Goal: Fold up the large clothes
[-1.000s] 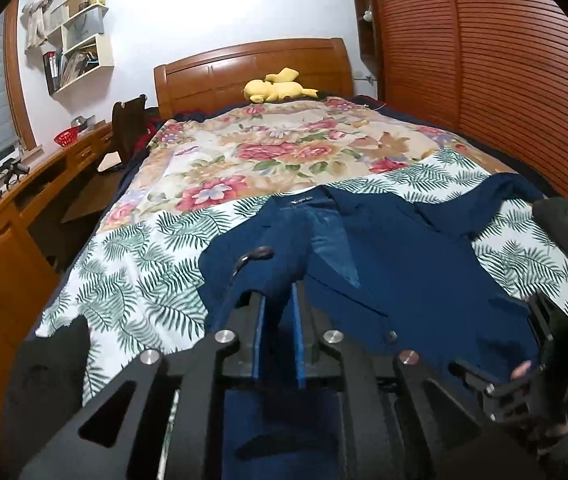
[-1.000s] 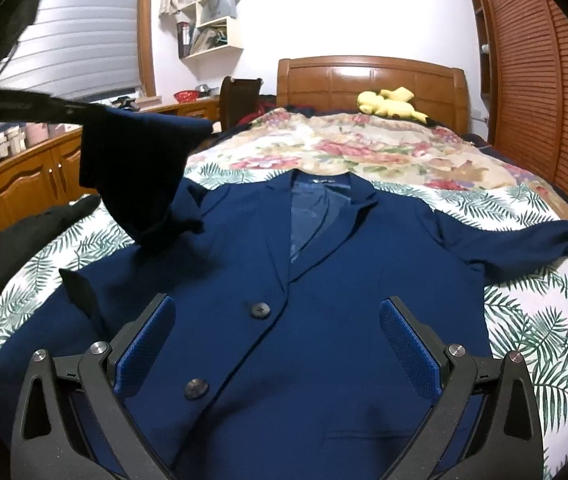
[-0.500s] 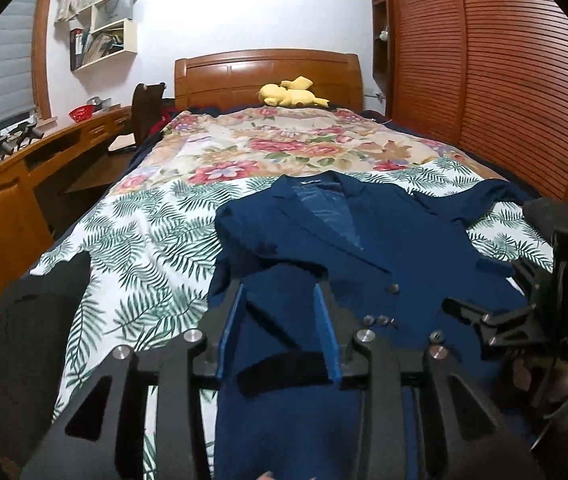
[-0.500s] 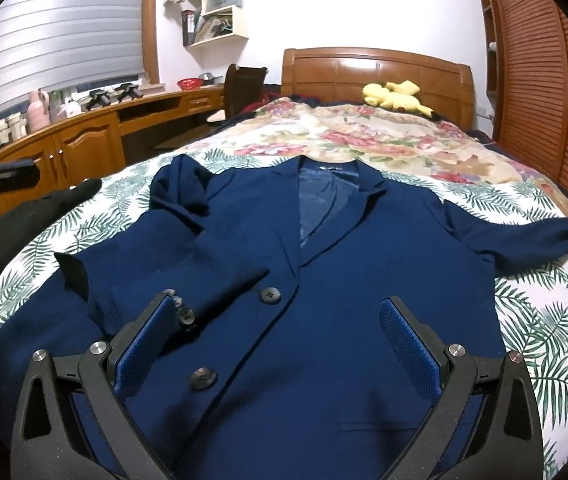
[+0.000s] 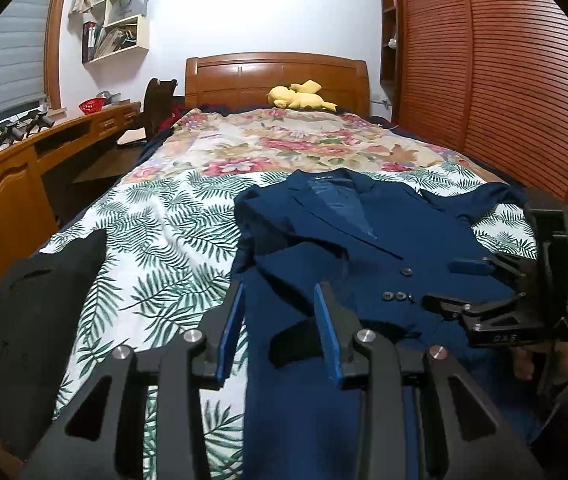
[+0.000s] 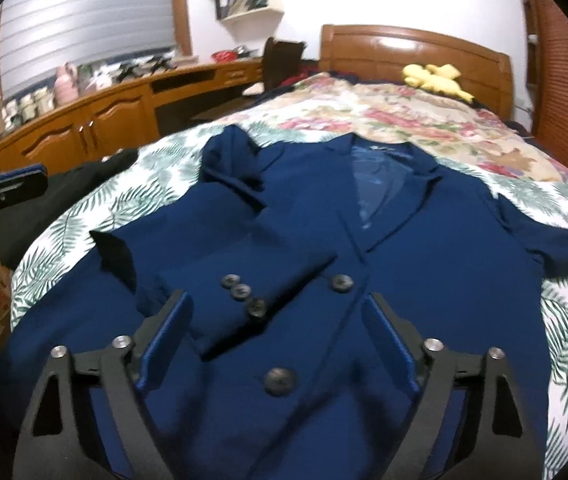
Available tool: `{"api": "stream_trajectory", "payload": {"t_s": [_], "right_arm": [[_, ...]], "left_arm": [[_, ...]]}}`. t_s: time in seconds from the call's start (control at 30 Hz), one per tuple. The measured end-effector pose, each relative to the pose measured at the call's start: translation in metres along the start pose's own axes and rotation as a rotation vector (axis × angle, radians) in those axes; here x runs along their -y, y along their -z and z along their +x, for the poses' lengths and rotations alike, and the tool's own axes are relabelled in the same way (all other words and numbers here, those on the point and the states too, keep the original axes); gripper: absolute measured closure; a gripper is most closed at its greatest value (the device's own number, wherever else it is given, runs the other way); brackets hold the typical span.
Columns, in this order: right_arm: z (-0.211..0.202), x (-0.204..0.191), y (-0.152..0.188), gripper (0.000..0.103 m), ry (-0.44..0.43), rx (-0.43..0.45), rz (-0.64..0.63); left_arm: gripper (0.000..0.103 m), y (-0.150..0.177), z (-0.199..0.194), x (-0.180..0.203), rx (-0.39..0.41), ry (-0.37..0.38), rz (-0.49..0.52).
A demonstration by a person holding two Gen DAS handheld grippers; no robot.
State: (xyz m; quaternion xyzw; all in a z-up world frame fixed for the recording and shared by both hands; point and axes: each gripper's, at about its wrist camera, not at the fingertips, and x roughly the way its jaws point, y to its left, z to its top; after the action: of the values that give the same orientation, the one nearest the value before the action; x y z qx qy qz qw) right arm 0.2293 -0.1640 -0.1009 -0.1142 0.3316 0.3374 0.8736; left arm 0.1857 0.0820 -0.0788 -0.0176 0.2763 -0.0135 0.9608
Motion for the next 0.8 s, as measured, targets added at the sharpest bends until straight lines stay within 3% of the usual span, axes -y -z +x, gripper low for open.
{"api": "stream_trajectory", "payload": {"t_s": [0.33, 0.67, 0.77, 0.8], "right_arm": [[0.053, -0.033, -0.002, 0.032, -0.031, -0.213, -0.149], [0.057, -0.047, -0.002, 0.036, 0.005, -0.222, -0.179], [0.051, -0.046, -0.004, 0.063, 0.031, -0.195, -0.176], [0.048, -0.044, -0.006, 0.081, 0.047, -0.178, -0.170]], "left_arm": [[0.069, 0.006, -0.015, -0.017, 0.012, 0.000, -0.018], [0.069, 0.002, -0.023, -0.020, 0.029, 0.025, -0.037], [0.069, 0.002, -0.024, -0.020, 0.032, 0.021, -0.037], [0.069, 0.002, -0.023, -0.020, 0.030, 0.020, -0.036]]}}
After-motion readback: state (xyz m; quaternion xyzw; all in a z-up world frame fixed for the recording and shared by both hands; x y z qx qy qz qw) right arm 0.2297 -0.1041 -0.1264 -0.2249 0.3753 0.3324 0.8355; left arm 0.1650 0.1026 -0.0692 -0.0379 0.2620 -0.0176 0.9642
